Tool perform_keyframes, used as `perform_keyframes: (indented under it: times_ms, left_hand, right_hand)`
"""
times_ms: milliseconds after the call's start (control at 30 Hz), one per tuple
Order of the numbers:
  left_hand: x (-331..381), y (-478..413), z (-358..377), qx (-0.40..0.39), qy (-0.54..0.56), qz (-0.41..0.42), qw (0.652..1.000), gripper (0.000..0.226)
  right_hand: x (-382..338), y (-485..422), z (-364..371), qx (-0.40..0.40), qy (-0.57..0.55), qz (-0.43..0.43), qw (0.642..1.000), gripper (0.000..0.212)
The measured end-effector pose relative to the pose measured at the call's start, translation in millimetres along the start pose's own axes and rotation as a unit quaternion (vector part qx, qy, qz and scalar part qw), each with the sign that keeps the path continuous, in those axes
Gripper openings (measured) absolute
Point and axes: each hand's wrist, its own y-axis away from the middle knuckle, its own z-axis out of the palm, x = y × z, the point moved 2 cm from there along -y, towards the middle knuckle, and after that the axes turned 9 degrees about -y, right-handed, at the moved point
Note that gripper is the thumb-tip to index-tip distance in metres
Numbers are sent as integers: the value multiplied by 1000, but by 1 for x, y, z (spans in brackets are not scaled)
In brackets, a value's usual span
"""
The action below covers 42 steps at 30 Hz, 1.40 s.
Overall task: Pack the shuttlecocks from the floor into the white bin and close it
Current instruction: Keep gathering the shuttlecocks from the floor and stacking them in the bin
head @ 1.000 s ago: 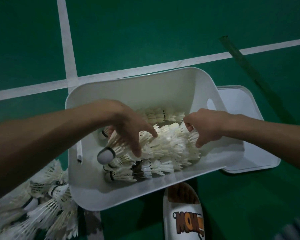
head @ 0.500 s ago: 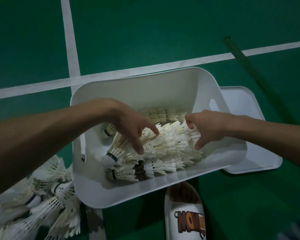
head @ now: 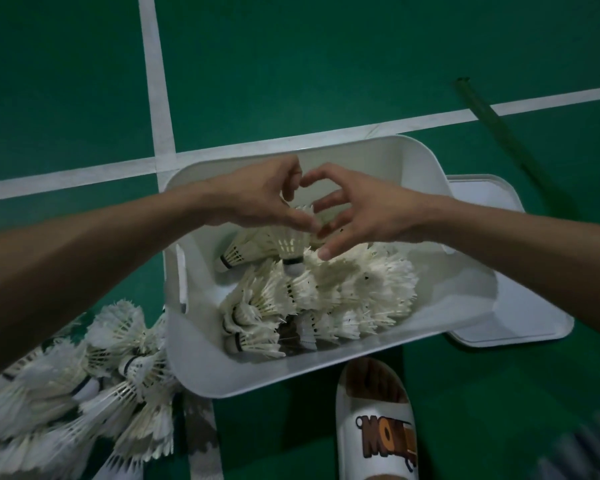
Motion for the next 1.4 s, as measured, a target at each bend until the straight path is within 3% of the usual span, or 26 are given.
perform_keyframes:
  times_ms: [167,433,533,633,733,933,1033,1267,1400]
  left_hand:
    - [4,12,-1,39,40,-13,998,69]
    - [-14,34,6,-30,174,-51,983,90]
    - [-22,35,10,0,145,-49,988,85]
    - [-24,30,7,18,123,-49,991,82]
    - [-24,24,1,21,19,-18,999,75]
    - [-35,23,-4,18,-160,28,987,36]
    - [-36,28,-14,70,-284,69,954,35]
    - [-48,45,-21,76,-320,129,936,18]
    - [-53,63,-27,108,-294,125,941,30]
  right_hand:
    - [-5,-8,19,55,-22,-48,997,79]
    - [1,-15,24,97,-64,-44,992,70]
    - [3,-18,25,75,-50,-39,995,67]
    - [-2,-22,19,77,-23,-54,995,79]
    - [-11,-28,16,79,40,-96,992,88]
    - [-17,-45,27,70,248,-107,960,68]
    - [-17,-56,39,60,314,-130,938,59]
    - [-3,-79,76,36,376,-124,917,55]
    - [-1,-89,94,39,427,-126,894,57]
